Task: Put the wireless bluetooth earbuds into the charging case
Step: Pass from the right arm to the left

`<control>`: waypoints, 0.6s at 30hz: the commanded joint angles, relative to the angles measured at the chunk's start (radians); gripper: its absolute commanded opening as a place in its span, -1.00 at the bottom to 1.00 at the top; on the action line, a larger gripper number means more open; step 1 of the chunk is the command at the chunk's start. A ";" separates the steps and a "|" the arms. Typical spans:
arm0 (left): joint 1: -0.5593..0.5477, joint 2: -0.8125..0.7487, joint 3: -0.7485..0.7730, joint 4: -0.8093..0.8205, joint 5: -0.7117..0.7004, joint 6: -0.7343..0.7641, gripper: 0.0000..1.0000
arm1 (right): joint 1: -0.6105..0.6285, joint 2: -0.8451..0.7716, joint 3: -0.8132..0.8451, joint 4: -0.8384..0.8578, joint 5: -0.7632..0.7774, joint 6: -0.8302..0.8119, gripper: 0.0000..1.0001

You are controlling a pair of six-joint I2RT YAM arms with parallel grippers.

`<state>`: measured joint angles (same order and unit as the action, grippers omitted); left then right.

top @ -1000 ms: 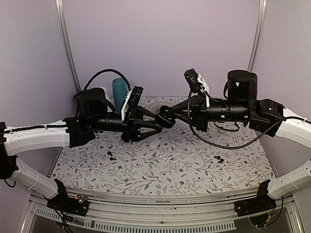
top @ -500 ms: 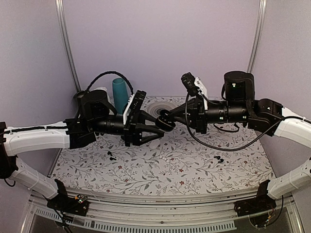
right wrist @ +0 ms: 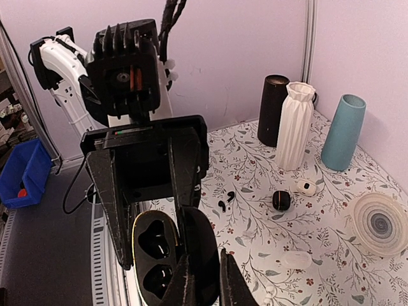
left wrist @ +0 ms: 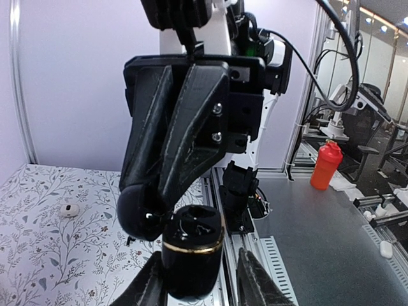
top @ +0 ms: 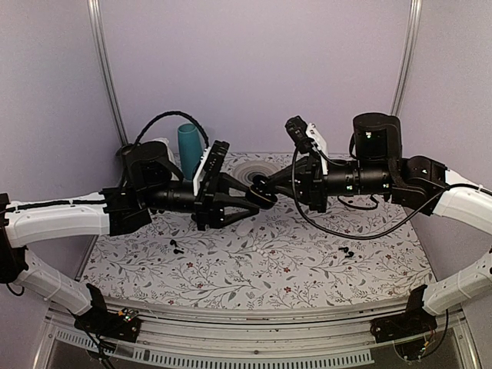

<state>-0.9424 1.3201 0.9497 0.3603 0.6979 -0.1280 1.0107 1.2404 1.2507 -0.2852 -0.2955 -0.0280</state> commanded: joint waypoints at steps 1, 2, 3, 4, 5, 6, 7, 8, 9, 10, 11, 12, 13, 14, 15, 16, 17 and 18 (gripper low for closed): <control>-0.016 -0.025 -0.001 0.028 -0.007 -0.009 -0.25 | 0.009 0.003 0.020 0.004 0.014 -0.011 -0.93; -0.016 -0.025 -0.001 0.027 -0.008 -0.010 -0.26 | 0.009 0.004 0.020 0.005 0.011 -0.009 -0.92; -0.016 -0.025 -0.002 0.028 -0.007 -0.011 -0.27 | 0.009 0.004 0.019 0.005 0.009 -0.009 -0.93; -0.016 -0.025 -0.002 0.029 -0.008 -0.012 -0.29 | 0.009 0.004 0.019 0.006 0.007 -0.009 -0.93; -0.016 -0.024 -0.003 0.030 -0.006 -0.013 -0.31 | 0.009 0.005 0.019 0.004 0.007 -0.009 -0.93; -0.016 -0.023 -0.002 0.029 -0.006 -0.013 -0.33 | 0.009 0.004 0.019 0.004 0.007 -0.008 -0.92; -0.016 -0.022 -0.002 0.030 -0.006 -0.014 -0.34 | 0.009 0.006 0.020 0.003 0.007 -0.007 -0.92; -0.016 -0.022 -0.001 0.031 -0.006 -0.014 -0.37 | 0.009 0.006 0.020 0.004 0.007 -0.007 -0.92; -0.016 -0.022 -0.001 0.030 -0.007 -0.015 -0.40 | 0.009 0.005 0.019 0.004 0.007 -0.007 -0.92; -0.016 -0.022 -0.002 0.030 -0.007 -0.015 -0.45 | 0.009 0.005 0.019 0.003 0.005 -0.007 -0.92; -0.017 -0.023 -0.003 0.030 -0.010 -0.015 -0.47 | 0.009 0.006 0.019 0.003 0.005 -0.007 -0.92; -0.016 -0.022 -0.003 0.031 -0.011 -0.014 -0.49 | 0.009 0.007 0.019 0.003 0.006 -0.007 -0.92; -0.016 -0.022 -0.003 0.031 -0.010 -0.013 -0.51 | 0.009 0.006 0.019 0.002 0.006 -0.007 -0.92; -0.016 -0.021 -0.003 0.030 -0.012 -0.013 -0.57 | 0.008 0.004 0.018 0.003 0.006 -0.006 -0.92; -0.016 -0.020 -0.003 0.029 -0.012 -0.013 -0.61 | 0.009 0.005 0.018 0.003 0.007 -0.006 -0.92; -0.016 -0.019 -0.004 0.030 -0.013 -0.013 -0.65 | 0.009 0.005 0.018 0.004 0.007 -0.006 -0.92; -0.016 -0.020 -0.005 0.030 -0.014 -0.012 -0.69 | 0.008 0.004 0.018 0.004 0.008 -0.006 -0.92; -0.016 -0.019 -0.006 0.031 -0.014 -0.012 -0.69 | 0.008 0.004 0.019 0.004 0.010 -0.006 -0.92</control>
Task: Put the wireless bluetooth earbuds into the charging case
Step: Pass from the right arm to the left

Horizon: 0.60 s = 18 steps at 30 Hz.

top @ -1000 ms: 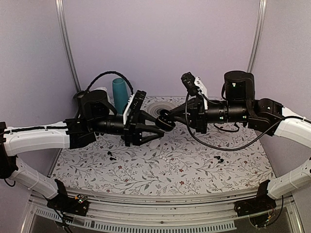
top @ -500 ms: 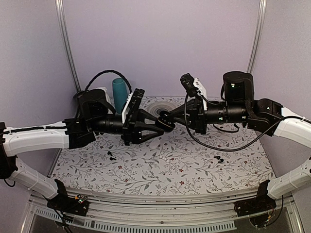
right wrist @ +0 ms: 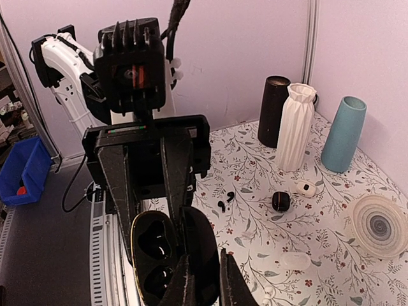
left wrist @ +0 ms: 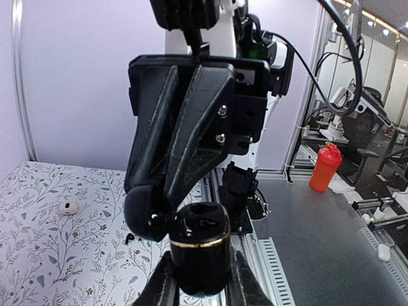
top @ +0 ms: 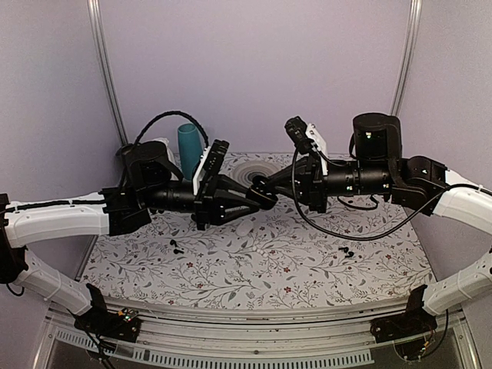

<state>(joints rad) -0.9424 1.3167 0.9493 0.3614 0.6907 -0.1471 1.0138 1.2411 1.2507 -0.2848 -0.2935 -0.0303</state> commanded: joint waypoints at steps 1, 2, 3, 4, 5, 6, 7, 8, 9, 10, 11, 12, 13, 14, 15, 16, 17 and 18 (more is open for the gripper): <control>-0.016 -0.015 -0.006 0.030 -0.008 0.006 -0.63 | 0.005 0.002 0.018 0.005 0.008 -0.003 -0.92; -0.016 -0.014 -0.005 0.029 -0.008 0.003 -0.47 | 0.005 0.001 0.018 0.005 0.011 -0.003 -0.92; -0.016 -0.014 -0.003 0.029 -0.007 0.002 -0.33 | 0.006 0.001 0.018 0.005 0.011 -0.003 -0.92; -0.016 -0.014 -0.003 0.029 -0.005 0.001 -0.26 | 0.006 0.001 0.019 0.004 0.011 -0.005 -0.92; -0.016 -0.015 -0.003 0.032 -0.006 0.001 -0.21 | 0.005 0.001 0.019 0.004 0.012 -0.005 -0.93; -0.016 -0.017 -0.004 0.032 -0.009 0.001 -0.18 | 0.006 0.001 0.020 0.004 0.013 -0.005 -0.92; -0.016 -0.018 -0.006 0.035 -0.011 0.001 -0.18 | 0.006 0.001 0.019 0.004 0.015 -0.005 -0.92; -0.016 -0.020 -0.009 0.042 -0.012 0.000 -0.18 | 0.006 0.003 0.019 0.003 0.016 -0.005 -0.92; -0.016 -0.022 -0.013 0.048 -0.012 -0.001 -0.18 | 0.006 0.004 0.019 0.002 0.016 -0.006 -0.92; -0.016 -0.023 -0.016 0.054 -0.013 -0.003 -0.20 | 0.006 0.003 0.019 0.004 0.017 -0.006 -0.92; -0.016 -0.022 -0.016 0.056 -0.012 -0.003 -0.22 | 0.006 0.003 0.019 0.004 0.018 -0.005 -0.92; -0.016 -0.021 -0.017 0.057 -0.012 -0.003 -0.25 | 0.006 0.003 0.020 0.005 0.019 -0.005 -0.92; -0.017 -0.020 -0.017 0.056 -0.011 -0.004 -0.28 | 0.006 0.004 0.022 0.006 0.019 -0.005 -0.92; -0.016 -0.018 -0.017 0.057 -0.010 -0.005 -0.33 | 0.006 0.004 0.021 0.005 0.019 -0.005 -0.92; -0.016 -0.017 -0.017 0.059 -0.008 -0.005 -0.40 | 0.006 0.004 0.021 0.006 0.019 -0.005 -0.92; -0.017 -0.016 -0.016 0.059 -0.008 -0.005 -0.47 | 0.006 0.006 0.022 0.007 0.019 -0.004 -0.92; -0.016 -0.017 -0.016 0.060 -0.008 -0.005 -0.56 | 0.006 0.007 0.021 0.007 0.019 -0.004 -0.92; -0.016 -0.015 -0.017 0.060 -0.007 -0.004 -0.64 | 0.006 0.007 0.021 0.007 0.019 -0.003 -0.92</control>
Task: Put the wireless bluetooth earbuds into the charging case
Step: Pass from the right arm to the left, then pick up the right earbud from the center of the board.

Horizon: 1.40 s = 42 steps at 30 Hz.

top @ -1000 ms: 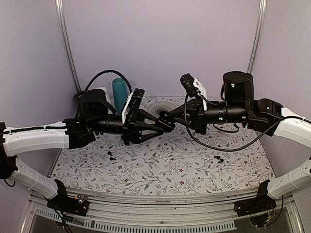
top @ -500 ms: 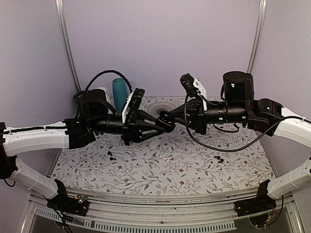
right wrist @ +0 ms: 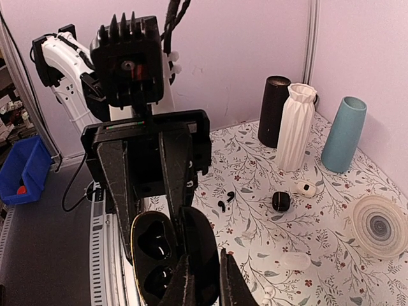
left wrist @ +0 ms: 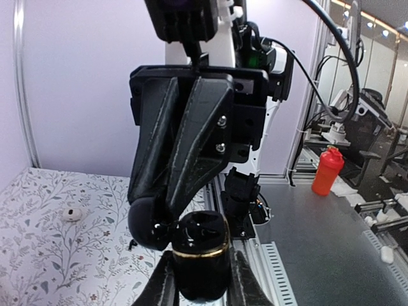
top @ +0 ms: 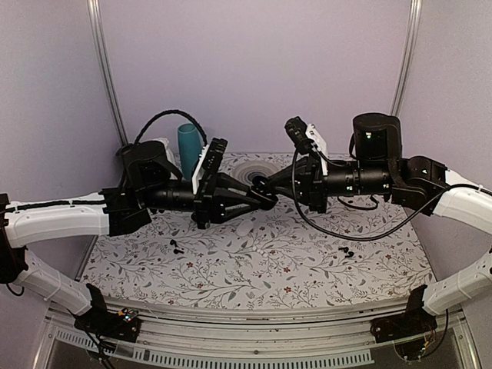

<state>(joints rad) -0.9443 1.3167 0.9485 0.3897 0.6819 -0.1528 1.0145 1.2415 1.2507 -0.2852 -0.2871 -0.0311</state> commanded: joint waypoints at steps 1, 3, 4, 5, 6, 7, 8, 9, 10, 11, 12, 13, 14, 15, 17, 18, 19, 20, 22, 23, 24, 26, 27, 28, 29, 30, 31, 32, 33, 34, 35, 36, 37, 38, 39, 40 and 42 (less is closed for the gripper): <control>-0.014 -0.014 -0.016 0.032 0.002 0.004 -0.71 | 0.005 0.008 0.021 0.009 0.014 -0.002 -0.92; -0.014 -0.013 -0.017 0.031 0.001 0.005 -0.87 | 0.005 0.010 0.020 0.012 0.013 0.000 -0.92; -0.014 -0.013 -0.019 0.031 0.001 0.009 -0.93 | 0.005 0.010 0.017 0.014 0.012 0.001 -0.91; -0.014 -0.014 -0.020 0.031 0.001 0.012 -1.00 | 0.005 0.009 0.014 0.019 0.011 0.003 -0.86; -0.014 -0.014 -0.023 0.031 0.000 0.016 -1.00 | 0.005 0.006 0.007 0.029 0.010 0.007 -0.74; -0.014 -0.016 -0.027 0.033 -0.001 0.018 -1.00 | 0.006 0.002 0.000 0.038 0.013 0.009 -0.65; -0.014 -0.018 -0.033 0.038 -0.003 0.020 -1.00 | 0.004 -0.006 -0.011 0.050 0.013 0.014 -0.54; -0.014 -0.021 -0.041 0.046 -0.005 0.023 -1.00 | 0.002 -0.012 -0.025 0.066 0.011 0.018 -0.48; -0.015 -0.024 -0.054 0.064 -0.005 0.025 -1.00 | -0.003 -0.020 -0.033 0.084 0.002 0.022 -0.41; -0.014 -0.028 -0.066 0.076 -0.005 0.025 -1.00 | -0.012 -0.025 -0.060 0.102 -0.011 0.032 -0.36; -0.014 -0.033 -0.079 0.093 -0.005 0.024 -1.00 | -0.023 -0.026 -0.074 0.116 -0.028 0.051 -0.32; -0.014 -0.039 -0.094 0.115 -0.006 0.024 -1.00 | -0.033 -0.028 -0.087 0.126 -0.045 0.071 -0.28; -0.014 -0.043 -0.102 0.123 -0.012 0.024 -1.00 | -0.038 -0.030 -0.097 0.134 -0.052 0.087 -0.26; -0.014 -0.046 -0.108 0.129 -0.016 0.024 -1.00 | -0.041 -0.030 -0.106 0.143 -0.053 0.094 -0.24; -0.014 -0.052 -0.116 0.133 -0.025 0.025 -1.00 | -0.043 -0.028 -0.119 0.153 -0.053 0.105 -0.22; -0.014 -0.051 -0.118 0.134 -0.025 0.025 -1.00 | -0.044 -0.028 -0.123 0.157 -0.053 0.107 -0.20; -0.014 -0.051 -0.119 0.135 -0.026 0.025 -1.00 | -0.044 -0.026 -0.128 0.160 -0.054 0.111 -0.19; -0.014 -0.051 -0.120 0.135 -0.029 0.026 -1.00 | -0.045 -0.024 -0.130 0.164 -0.055 0.113 -0.17; -0.014 -0.052 -0.127 0.135 -0.043 0.027 -1.00 | -0.044 -0.022 -0.132 0.169 -0.054 0.120 -0.13; -0.014 -0.055 -0.132 0.135 -0.063 0.025 -1.00 | -0.045 -0.021 -0.133 0.172 -0.054 0.124 -0.11; -0.014 -0.057 -0.138 0.134 -0.091 0.019 -1.00 | -0.044 -0.021 -0.132 0.176 -0.055 0.130 -0.10; -0.015 -0.060 -0.149 0.131 -0.141 0.014 -1.00 | -0.045 -0.023 -0.137 0.186 -0.058 0.140 -0.06; -0.014 -0.062 -0.154 0.130 -0.162 0.007 -1.00 | -0.045 -0.025 -0.138 0.192 -0.057 0.146 -0.04; -0.014 -0.065 -0.160 0.130 -0.177 0.006 -1.00 | -0.045 -0.025 -0.139 0.195 -0.056 0.153 -0.02; -0.014 -0.067 -0.167 0.130 -0.191 0.003 -1.00 | -0.044 -0.027 -0.138 0.198 -0.056 0.158 0.00; -0.014 -0.069 -0.171 0.132 -0.206 -0.001 -1.00 | -0.044 -0.028 -0.141 0.202 -0.057 0.164 0.02; -0.014 -0.070 -0.173 0.131 -0.227 -0.009 -1.00 | -0.045 -0.029 -0.144 0.207 -0.055 0.172 0.04; -0.013 -0.070 -0.175 0.129 -0.240 -0.012 -1.00 | -0.044 -0.032 -0.147 0.212 -0.052 0.177 0.05; -0.013 -0.070 -0.175 0.126 -0.243 -0.008 -1.00 | -0.045 -0.035 -0.150 0.216 -0.045 0.182 0.07; -0.012 -0.070 -0.175 0.120 -0.244 0.001 -1.00 | -0.044 -0.038 -0.151 0.218 -0.031 0.187 0.09; -0.011 -0.070 -0.177 0.116 -0.245 0.011 -1.00 | -0.045 -0.043 -0.154 0.220 -0.017 0.195 0.11; -0.009 -0.071 -0.178 0.115 -0.245 0.018 -1.00 | -0.045 -0.048 -0.158 0.221 -0.002 0.200 0.13; -0.006 -0.072 -0.182 0.115 -0.250 0.022 -1.00 | -0.045 -0.054 -0.163 0.220 0.014 0.207 0.15; -0.002 -0.071 -0.185 0.117 -0.258 0.023 -1.00 | -0.047 -0.060 -0.167 0.217 0.032 0.218 0.15; 0.004 -0.072 -0.189 0.121 -0.262 0.020 -1.00 | -0.053 -0.068 -0.172 0.210 0.049 0.227 0.16; 0.010 -0.074 -0.195 0.128 -0.257 0.018 -1.00 | -0.057 -0.076 -0.179 0.202 0.072 0.241 0.16; 0.022 -0.079 -0.204 0.141 -0.257 0.013 -1.00 | -0.070 -0.100 -0.200 0.173 0.119 0.274 0.17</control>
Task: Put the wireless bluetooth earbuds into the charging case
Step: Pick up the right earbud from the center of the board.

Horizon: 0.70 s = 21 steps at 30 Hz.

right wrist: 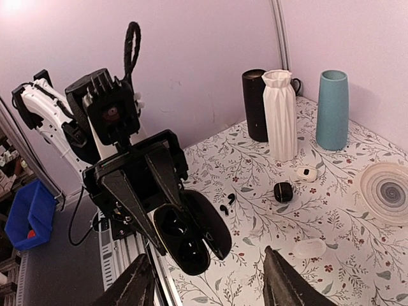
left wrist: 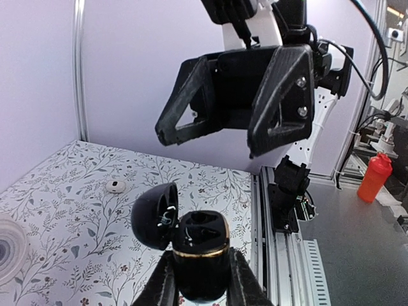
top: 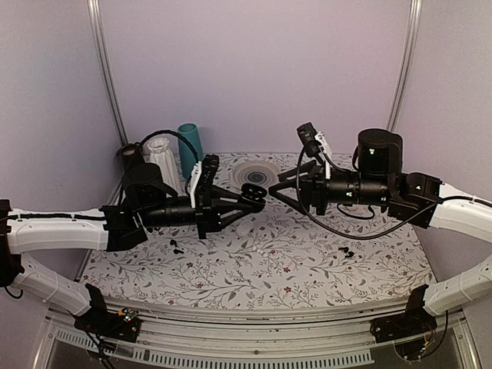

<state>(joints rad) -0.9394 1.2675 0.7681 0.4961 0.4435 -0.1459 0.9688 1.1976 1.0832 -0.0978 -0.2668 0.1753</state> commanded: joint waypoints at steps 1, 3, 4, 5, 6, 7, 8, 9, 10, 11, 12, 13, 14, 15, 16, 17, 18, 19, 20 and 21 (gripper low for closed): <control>0.023 -0.032 -0.027 0.041 -0.015 0.002 -1.00 | -0.033 -0.070 -0.046 -0.030 0.133 0.088 0.17; 0.036 -0.035 -0.033 0.054 -0.006 -0.006 -1.00 | -0.066 -0.100 -0.080 -0.067 0.188 0.145 0.17; 0.041 -0.037 -0.033 0.057 0.000 -0.006 -1.00 | -0.085 -0.114 -0.101 -0.089 0.216 0.171 0.17; 0.049 -0.038 -0.031 0.057 0.009 -0.006 -1.00 | -0.108 -0.131 -0.125 -0.115 0.238 0.210 0.16; 0.055 -0.039 -0.028 0.056 0.020 -0.006 -1.00 | -0.133 -0.143 -0.148 -0.141 0.256 0.264 0.15; 0.062 -0.039 -0.025 0.056 0.029 -0.006 -1.00 | -0.155 -0.155 -0.187 -0.169 0.272 0.296 0.15; 0.067 -0.039 -0.022 0.056 0.036 -0.006 -1.00 | -0.176 -0.172 -0.222 -0.190 0.287 0.342 0.14; 0.074 -0.039 -0.020 0.055 0.041 -0.006 -1.00 | -0.199 -0.188 -0.255 -0.206 0.292 0.376 0.13; 0.078 -0.039 -0.018 0.056 0.048 -0.006 -1.00 | -0.217 -0.208 -0.293 -0.220 0.296 0.429 0.13; 0.083 -0.036 -0.015 0.056 0.056 -0.006 -1.00 | -0.234 -0.227 -0.332 -0.230 0.302 0.461 0.12; 0.087 -0.035 -0.010 0.056 0.062 -0.006 -1.00 | -0.251 -0.250 -0.371 -0.237 0.306 0.502 0.10; 0.090 -0.032 -0.007 0.056 0.068 -0.006 -1.00 | -0.265 -0.274 -0.408 -0.241 0.309 0.530 0.09; 0.092 -0.029 -0.002 0.055 0.073 -0.007 -1.00 | -0.278 -0.293 -0.438 -0.249 0.314 0.567 0.08; 0.096 -0.026 0.002 0.054 0.077 -0.007 -1.00 | -0.288 -0.312 -0.467 -0.260 0.323 0.593 0.08; 0.098 -0.023 0.007 0.055 0.081 -0.008 -1.00 | -0.299 -0.327 -0.491 -0.269 0.329 0.613 0.07; 0.099 -0.020 0.009 0.054 0.085 -0.009 -1.00 | -0.314 -0.342 -0.515 -0.277 0.331 0.639 0.07; 0.099 -0.017 0.012 0.055 0.088 -0.010 -1.00 | -0.327 -0.353 -0.542 -0.277 0.331 0.658 0.07; 0.100 -0.015 0.015 0.056 0.090 -0.011 -1.00 | -0.340 -0.360 -0.566 -0.276 0.329 0.668 0.07; 0.099 -0.012 0.017 0.059 0.092 -0.013 -1.00 | -0.359 -0.363 -0.586 -0.271 0.325 0.681 0.06; 0.101 -0.009 0.017 0.062 0.095 -0.015 -1.00 | -0.374 -0.363 -0.605 -0.261 0.317 0.687 0.06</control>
<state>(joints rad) -0.8513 1.2472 0.7547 0.5205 0.5125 -0.1513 0.6449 0.8589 0.5373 -0.3569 0.0338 0.7521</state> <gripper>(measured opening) 0.208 0.532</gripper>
